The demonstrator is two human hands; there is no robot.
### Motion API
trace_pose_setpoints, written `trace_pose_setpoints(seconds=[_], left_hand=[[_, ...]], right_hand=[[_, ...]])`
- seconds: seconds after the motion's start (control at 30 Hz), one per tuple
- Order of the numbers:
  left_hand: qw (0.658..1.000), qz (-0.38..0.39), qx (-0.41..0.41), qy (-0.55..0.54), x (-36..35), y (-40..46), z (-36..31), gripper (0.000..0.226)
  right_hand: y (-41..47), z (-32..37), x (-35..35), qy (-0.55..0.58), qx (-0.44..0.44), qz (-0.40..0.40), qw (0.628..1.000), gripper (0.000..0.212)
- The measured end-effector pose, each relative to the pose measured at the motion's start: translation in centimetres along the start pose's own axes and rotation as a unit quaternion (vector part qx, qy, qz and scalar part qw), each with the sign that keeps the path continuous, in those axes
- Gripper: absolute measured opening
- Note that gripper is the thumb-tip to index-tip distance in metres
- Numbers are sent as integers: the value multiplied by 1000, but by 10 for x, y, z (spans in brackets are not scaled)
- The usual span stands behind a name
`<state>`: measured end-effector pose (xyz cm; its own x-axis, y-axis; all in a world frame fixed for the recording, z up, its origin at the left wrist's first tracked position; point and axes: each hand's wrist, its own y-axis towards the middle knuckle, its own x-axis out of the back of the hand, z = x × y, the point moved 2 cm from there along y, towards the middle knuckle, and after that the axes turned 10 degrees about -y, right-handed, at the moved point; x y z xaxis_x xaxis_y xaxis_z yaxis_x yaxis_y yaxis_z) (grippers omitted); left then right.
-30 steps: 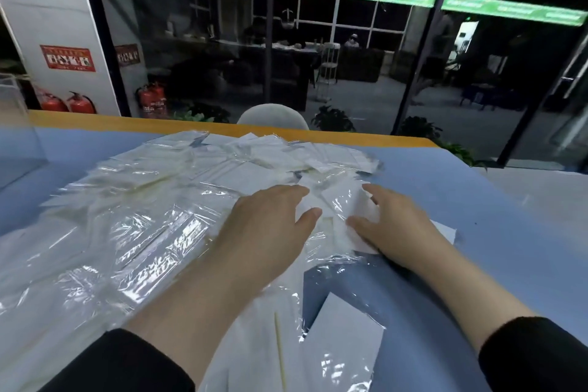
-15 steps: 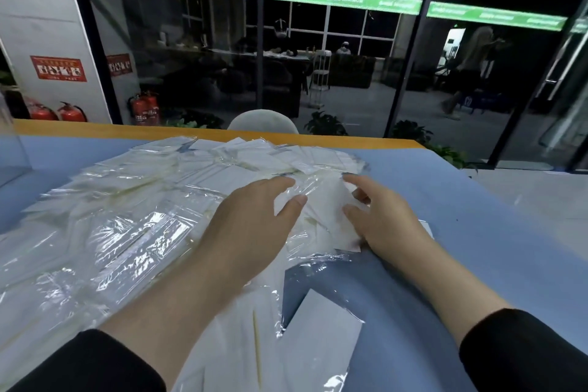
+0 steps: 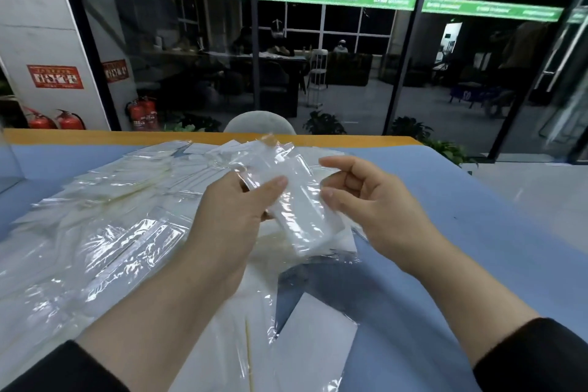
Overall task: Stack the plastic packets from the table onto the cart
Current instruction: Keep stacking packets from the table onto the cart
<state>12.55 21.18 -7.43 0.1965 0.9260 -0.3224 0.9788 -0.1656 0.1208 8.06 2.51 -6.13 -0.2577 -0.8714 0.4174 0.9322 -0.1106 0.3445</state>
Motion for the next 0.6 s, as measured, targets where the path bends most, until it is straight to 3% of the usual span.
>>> trace_pose_setpoints(seconds=[0.1,0.2,0.27,0.37,0.6], left_hand=[[994,-23,-72,83,2,-2,-5,7],[968,10,-131,216,-1,-8,-6,8],[961,47,-109,249,-4,-10,1,3],[952,76,-81,286,-6,-10,11,7],[962,29,-95,253,-2,-6,7,11]], right_hand=[[13,-26,40,-256,-68,-28,964,24],[10,-56,70,-421,-192,85,882,43],[6,-61,73,-452,-223,143,852,54],[7,-58,74,-438,-223,135,860,62],[7,-60,84,-463,-258,131,838,68]])
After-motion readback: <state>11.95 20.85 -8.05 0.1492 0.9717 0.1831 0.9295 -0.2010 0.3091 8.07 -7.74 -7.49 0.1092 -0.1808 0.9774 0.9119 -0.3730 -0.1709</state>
